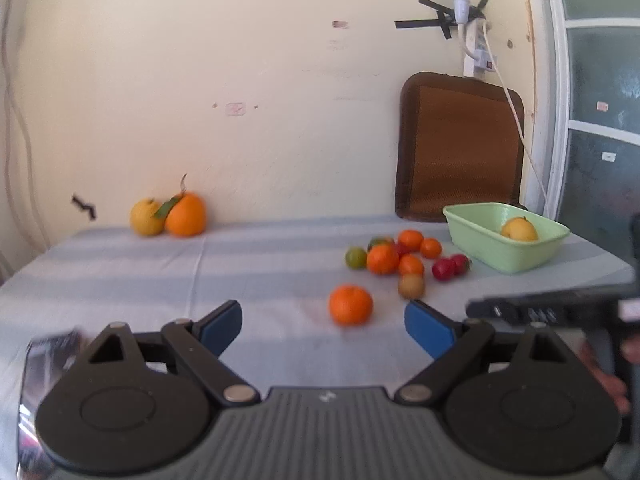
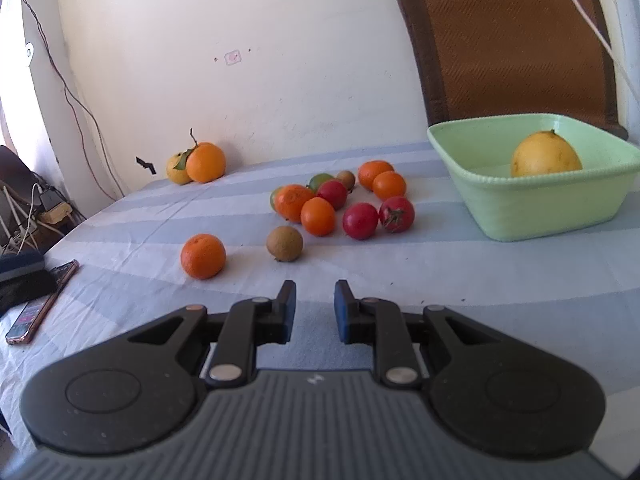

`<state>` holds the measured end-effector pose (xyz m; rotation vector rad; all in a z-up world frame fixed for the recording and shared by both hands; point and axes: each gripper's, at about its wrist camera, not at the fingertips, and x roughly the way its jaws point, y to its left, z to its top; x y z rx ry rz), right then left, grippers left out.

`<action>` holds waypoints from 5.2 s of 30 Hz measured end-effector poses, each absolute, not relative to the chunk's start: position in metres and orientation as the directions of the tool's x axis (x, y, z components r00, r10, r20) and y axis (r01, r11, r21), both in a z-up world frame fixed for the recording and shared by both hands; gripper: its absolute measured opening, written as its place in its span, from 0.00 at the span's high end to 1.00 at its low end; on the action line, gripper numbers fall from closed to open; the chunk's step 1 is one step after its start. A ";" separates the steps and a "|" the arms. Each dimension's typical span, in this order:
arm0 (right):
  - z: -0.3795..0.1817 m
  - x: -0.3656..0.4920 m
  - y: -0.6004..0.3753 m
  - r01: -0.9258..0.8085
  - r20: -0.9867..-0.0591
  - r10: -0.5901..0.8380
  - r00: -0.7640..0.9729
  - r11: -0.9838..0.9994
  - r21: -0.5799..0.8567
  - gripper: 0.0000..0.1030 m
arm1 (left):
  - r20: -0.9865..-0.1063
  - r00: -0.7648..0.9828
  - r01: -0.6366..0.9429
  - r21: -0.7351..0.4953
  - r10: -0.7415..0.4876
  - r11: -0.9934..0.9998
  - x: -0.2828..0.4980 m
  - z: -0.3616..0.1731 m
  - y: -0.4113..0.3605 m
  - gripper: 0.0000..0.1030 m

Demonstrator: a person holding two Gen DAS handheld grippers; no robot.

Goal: Organize fruits
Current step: 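Grasp a tangerine with the left tool while the right tool grasps the brown kiwi, then carry tangerine and kiwi into the green basin and open both tools, then grasp an orange with the left tool while the right tool grasps a small orange, then carry both oranges into the green basin and open both tools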

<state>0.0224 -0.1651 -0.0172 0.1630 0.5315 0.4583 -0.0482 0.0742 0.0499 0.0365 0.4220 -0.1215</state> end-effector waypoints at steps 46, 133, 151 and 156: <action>0.021 0.034 -0.205 -0.361 -0.308 0.382 0.872 0.924 0.124 0.70 | -0.514 0.745 0.370 -0.213 -0.426 0.904 0.073 0.051 -0.004 0.60; -0.011 0.020 -0.189 -0.383 -0.430 0.349 0.832 0.924 0.008 0.70 | -0.588 0.725 0.247 -0.267 -0.360 0.932 0.116 0.007 0.012 0.62; 0.015 0.031 -0.254 -0.199 -0.250 0.216 0.944 0.976 0.092 0.70 | -0.497 0.650 0.509 -0.278 -0.575 0.815 0.118 0.073 -0.093 0.61; 0.007 0.049 -0.266 -0.153 -0.261 0.170 0.950 0.985 0.082 0.70 | -0.550 0.618 0.476 -0.308 -0.562 0.824 0.158 0.061 -0.116 0.61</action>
